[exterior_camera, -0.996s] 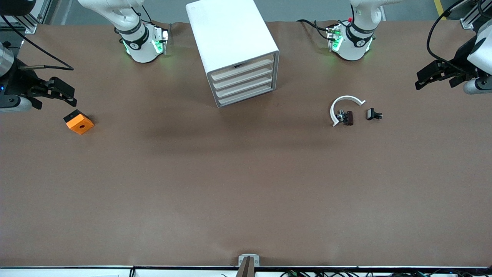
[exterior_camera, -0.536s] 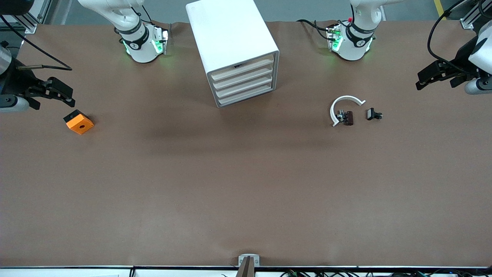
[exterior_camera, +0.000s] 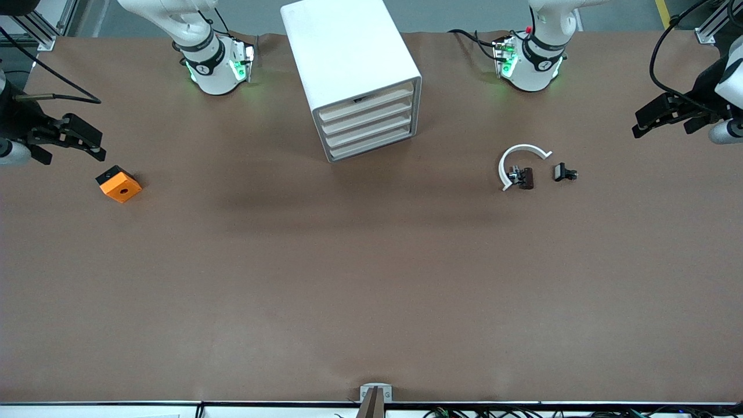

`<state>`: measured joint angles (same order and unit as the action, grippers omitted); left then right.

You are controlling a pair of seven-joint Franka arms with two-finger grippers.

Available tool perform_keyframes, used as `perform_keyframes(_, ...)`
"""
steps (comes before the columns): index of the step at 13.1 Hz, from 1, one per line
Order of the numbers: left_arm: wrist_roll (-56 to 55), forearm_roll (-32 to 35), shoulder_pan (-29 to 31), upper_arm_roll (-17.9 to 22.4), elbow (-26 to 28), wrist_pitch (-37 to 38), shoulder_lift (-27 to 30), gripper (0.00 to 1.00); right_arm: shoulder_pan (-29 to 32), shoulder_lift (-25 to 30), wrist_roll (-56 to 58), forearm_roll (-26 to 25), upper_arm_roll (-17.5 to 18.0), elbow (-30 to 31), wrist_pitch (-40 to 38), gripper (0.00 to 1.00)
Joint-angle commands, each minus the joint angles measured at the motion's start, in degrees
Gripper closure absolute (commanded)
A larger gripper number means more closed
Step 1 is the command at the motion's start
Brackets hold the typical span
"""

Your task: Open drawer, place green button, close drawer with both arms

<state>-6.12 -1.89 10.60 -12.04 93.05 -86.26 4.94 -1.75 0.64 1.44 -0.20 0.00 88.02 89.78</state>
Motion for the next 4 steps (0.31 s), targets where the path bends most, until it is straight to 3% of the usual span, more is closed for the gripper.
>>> perform_keyframes(1, 0.6, 1.0, 0.4, -0.5, -1.9, 0.3, -0.9, 0.00, 1.5, -0.7, -0.2, -0.7, 0.6, -2.4, -0.6, 0.00)
perform_keyframes(4, 0.8, 1.1, 0.3, -0.6, -1.9, 0.7, -0.9, 0.00, 1.4, -0.7, 0.1, -0.6, 0.6, -2.5, -0.6, 0.00)
